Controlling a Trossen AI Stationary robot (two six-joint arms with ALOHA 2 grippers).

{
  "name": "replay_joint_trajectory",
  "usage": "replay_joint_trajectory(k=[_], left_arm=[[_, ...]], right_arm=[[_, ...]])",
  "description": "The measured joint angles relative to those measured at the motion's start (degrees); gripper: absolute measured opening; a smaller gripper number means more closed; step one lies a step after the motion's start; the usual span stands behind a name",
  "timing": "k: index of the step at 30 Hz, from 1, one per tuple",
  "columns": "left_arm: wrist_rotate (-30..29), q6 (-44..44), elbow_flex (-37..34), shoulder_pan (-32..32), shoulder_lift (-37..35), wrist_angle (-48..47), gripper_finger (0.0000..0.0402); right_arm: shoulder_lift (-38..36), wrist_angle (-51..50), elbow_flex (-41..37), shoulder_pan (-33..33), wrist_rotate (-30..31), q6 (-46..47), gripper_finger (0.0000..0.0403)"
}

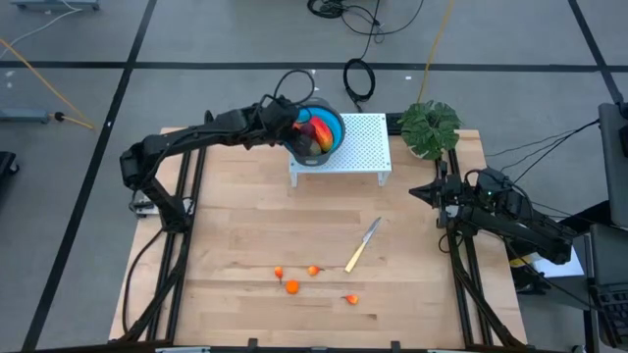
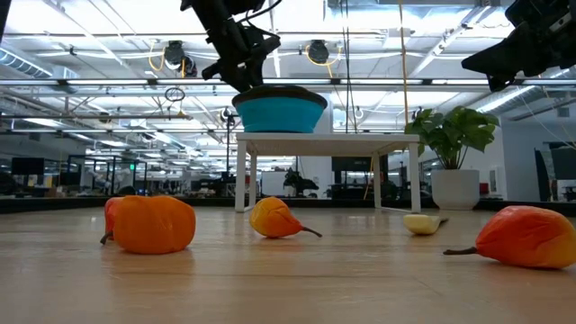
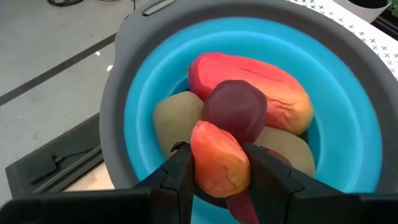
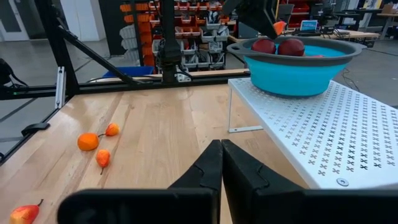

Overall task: Pick & Place Fruit
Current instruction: Put the orange peach into the blue strainer bowl on the shelf

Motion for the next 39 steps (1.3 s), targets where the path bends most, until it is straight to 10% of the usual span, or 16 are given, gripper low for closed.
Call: replay_joint_trajectory(k=[27, 39], left_arm=[[1.46, 0.19, 3.74, 0.23, -3.05, 0.15, 0.0215], [2.15, -5.66, 6.45, -16.97, -7.03, -0.24, 0.0182]], right_arm=[[0.00, 0.00, 0.00, 0.00, 0.00, 0.00, 0.0004], [-0.02, -0.02, 0.00, 0.00, -0.02, 0.00, 0.0004]])
